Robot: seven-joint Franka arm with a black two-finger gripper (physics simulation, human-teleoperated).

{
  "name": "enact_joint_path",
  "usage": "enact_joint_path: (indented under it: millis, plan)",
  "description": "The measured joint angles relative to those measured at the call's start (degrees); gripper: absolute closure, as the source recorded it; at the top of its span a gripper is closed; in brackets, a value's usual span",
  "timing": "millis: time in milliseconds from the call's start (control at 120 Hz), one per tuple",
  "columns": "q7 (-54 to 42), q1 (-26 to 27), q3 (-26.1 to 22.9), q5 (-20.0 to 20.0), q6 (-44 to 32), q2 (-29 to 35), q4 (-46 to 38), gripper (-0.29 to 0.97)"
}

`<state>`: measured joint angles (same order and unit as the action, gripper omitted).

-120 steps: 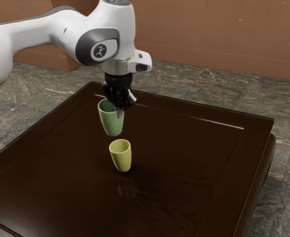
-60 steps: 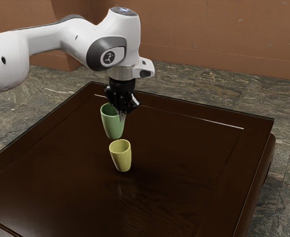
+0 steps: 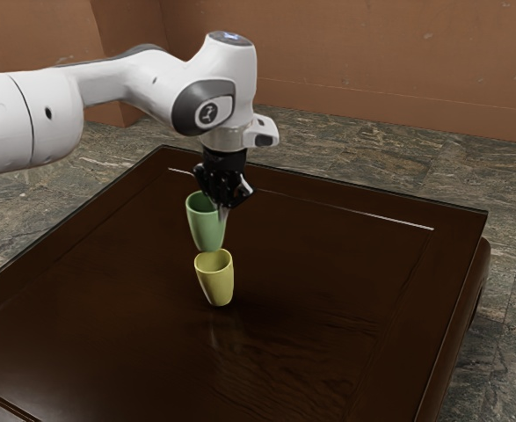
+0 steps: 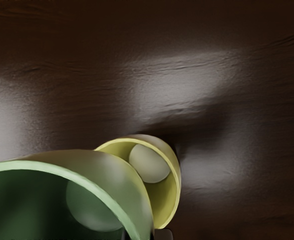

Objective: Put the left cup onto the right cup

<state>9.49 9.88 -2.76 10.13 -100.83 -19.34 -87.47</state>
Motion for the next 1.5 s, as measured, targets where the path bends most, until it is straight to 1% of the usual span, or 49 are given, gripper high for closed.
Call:
enact_joint_path:
  millis: [308,617,942,1025,1150,1242,1358,1500]
  plan:
    - [0.0,-0.1,-0.7,-0.7,-1.8,-1.3,-0.2,0.77]
    - [0.1,-0.1,-0.3,-3.0,-2.8,-0.6,-3.3,0.78]
    - [0.3,-0.3,0.2,-4.1,-4.3,-0.8,-5.1,0.78]
    - [0.3,-0.3,0.2,-4.3,-4.5,-0.9,-5.1,0.7]
    - [0.4,-0.3,0.2,-4.5,-4.7,-0.8,-5.1,0.48]
    - [0.4,-0.2,0.2,-4.9,-4.7,-0.8,-5.1,0.36]
    - [0.4,-0.3,0.2,-5.1,-4.8,-0.5,-5.4,0.26]
    - [0.4,0.1,0.2,-5.3,-4.8,1.5,-6.7,0.19]
